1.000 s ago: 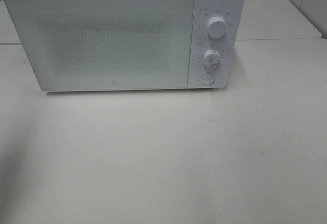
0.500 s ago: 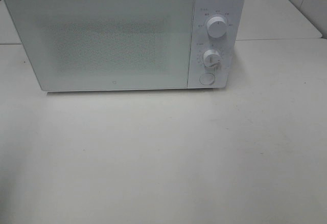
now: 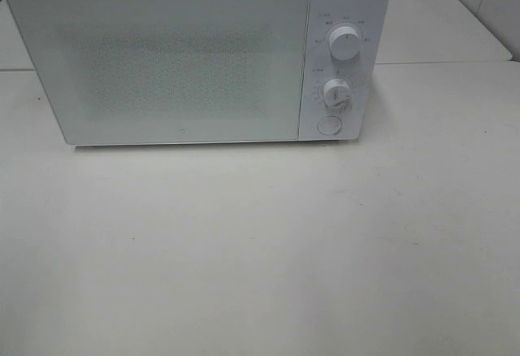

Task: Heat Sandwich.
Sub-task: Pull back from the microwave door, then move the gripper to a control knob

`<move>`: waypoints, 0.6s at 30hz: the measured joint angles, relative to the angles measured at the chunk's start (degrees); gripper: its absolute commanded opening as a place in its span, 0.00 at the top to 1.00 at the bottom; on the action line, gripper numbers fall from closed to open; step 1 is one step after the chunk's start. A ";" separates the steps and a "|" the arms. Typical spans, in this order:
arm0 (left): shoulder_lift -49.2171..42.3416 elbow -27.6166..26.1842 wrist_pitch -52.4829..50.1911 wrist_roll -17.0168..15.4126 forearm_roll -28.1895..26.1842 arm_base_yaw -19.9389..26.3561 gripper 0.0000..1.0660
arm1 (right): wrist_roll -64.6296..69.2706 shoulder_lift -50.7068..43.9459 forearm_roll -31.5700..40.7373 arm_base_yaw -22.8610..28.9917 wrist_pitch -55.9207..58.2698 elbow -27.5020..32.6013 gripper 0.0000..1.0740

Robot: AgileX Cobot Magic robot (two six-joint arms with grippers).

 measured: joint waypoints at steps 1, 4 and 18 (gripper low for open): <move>-2.06 0.23 -0.17 0.00 0.00 0.00 0.07 | 0.00 0.00 0.00 0.00 0.00 0.00 0.30; -9.11 0.40 -0.80 0.00 0.00 0.00 0.08 | 0.00 0.00 0.00 0.00 0.00 0.00 0.30; -12.55 0.40 -0.97 0.00 0.00 0.00 0.08 | 0.00 0.00 0.00 0.00 0.00 0.00 0.30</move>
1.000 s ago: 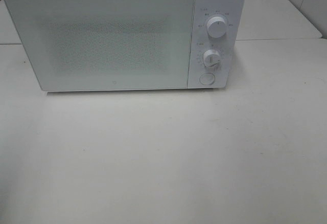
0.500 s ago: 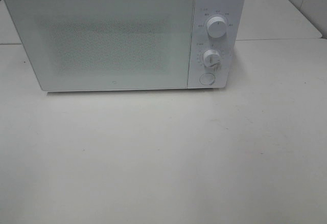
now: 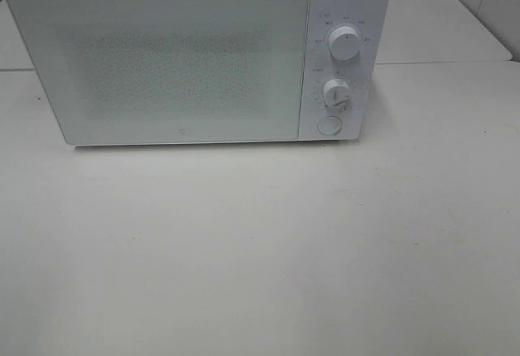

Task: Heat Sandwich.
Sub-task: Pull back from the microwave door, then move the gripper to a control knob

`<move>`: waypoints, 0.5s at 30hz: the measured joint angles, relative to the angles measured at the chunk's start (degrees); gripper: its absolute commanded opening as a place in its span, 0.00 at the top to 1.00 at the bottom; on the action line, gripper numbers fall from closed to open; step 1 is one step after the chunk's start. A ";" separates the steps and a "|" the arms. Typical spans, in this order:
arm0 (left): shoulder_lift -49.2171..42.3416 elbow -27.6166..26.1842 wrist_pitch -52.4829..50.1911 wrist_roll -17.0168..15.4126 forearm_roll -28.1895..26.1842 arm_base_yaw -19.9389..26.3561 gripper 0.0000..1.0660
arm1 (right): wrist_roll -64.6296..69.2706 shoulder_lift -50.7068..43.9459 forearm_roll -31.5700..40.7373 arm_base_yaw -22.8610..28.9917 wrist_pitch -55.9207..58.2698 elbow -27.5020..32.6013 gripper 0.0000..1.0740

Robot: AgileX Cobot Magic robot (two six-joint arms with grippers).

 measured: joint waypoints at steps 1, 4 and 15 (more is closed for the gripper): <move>0.00 0.00 0.00 0.00 0.00 0.00 0.08 | 0.00 0.00 0.00 0.00 0.00 0.00 0.30; 0.00 0.00 0.00 0.00 0.00 0.00 0.08 | 0.00 0.00 0.00 0.00 0.00 0.00 0.30; 0.00 0.00 0.00 0.00 0.00 0.00 0.08 | 0.00 0.00 0.00 0.00 0.00 0.00 0.30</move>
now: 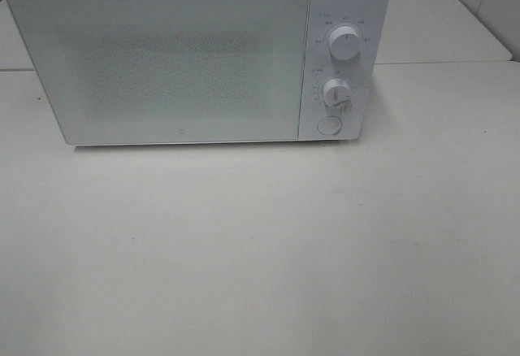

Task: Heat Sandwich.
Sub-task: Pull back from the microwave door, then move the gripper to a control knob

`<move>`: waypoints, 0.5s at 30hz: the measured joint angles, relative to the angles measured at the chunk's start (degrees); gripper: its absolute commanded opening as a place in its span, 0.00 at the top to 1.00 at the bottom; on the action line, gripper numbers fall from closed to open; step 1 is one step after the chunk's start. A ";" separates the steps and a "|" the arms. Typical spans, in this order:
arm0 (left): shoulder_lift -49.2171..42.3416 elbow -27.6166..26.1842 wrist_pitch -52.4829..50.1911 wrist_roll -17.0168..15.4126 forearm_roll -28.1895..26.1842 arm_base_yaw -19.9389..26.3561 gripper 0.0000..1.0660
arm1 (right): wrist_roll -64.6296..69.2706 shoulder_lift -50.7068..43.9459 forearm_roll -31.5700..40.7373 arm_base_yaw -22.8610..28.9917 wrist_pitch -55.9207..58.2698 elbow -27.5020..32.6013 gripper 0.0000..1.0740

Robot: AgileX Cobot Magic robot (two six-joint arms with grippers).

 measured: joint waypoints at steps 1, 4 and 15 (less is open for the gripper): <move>0.00 0.00 0.00 0.00 0.00 0.00 0.08 | 0.00 0.00 0.00 0.00 0.00 0.00 0.30; 0.00 0.00 0.00 0.00 0.00 0.00 0.08 | 0.00 0.00 0.00 0.00 0.00 0.00 0.30; 0.00 0.00 0.00 0.00 0.00 0.00 0.08 | 0.00 0.00 0.06 0.00 0.00 0.00 0.30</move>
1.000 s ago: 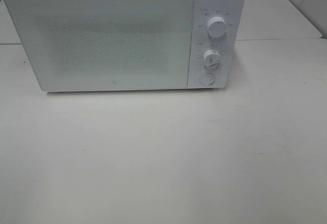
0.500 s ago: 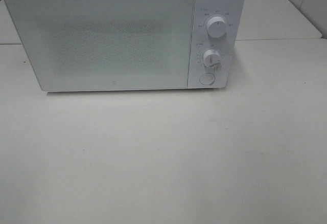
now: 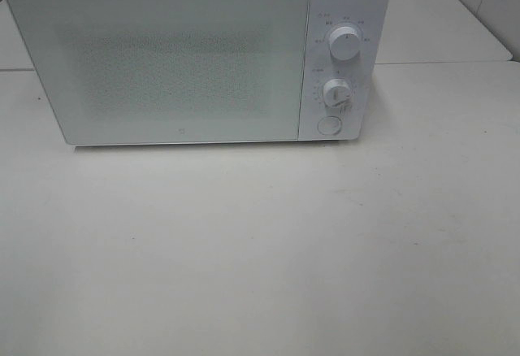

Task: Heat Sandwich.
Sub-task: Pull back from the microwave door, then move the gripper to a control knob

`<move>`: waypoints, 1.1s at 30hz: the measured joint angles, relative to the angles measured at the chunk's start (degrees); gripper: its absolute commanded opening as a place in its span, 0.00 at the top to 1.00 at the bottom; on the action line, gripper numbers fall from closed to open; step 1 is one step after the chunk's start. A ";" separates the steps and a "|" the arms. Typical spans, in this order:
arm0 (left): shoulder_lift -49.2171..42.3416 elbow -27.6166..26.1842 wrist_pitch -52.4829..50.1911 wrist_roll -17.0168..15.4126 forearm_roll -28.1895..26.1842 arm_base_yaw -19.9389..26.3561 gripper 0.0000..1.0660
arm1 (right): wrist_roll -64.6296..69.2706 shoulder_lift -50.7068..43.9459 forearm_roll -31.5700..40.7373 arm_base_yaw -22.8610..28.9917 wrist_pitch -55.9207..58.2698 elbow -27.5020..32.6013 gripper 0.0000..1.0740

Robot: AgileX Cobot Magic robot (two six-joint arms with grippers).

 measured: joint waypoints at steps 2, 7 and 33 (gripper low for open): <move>0.00 0.00 0.00 0.00 0.00 0.00 0.08 | 0.00 0.00 0.06 0.00 0.00 0.00 0.30; 0.00 0.00 0.00 0.00 0.00 0.00 0.08 | 0.00 0.00 0.23 0.00 0.00 0.00 0.30; 0.00 0.00 0.00 0.00 0.00 0.00 0.09 | 0.00 10.77 1.49 0.00 -11.63 -2.18 0.30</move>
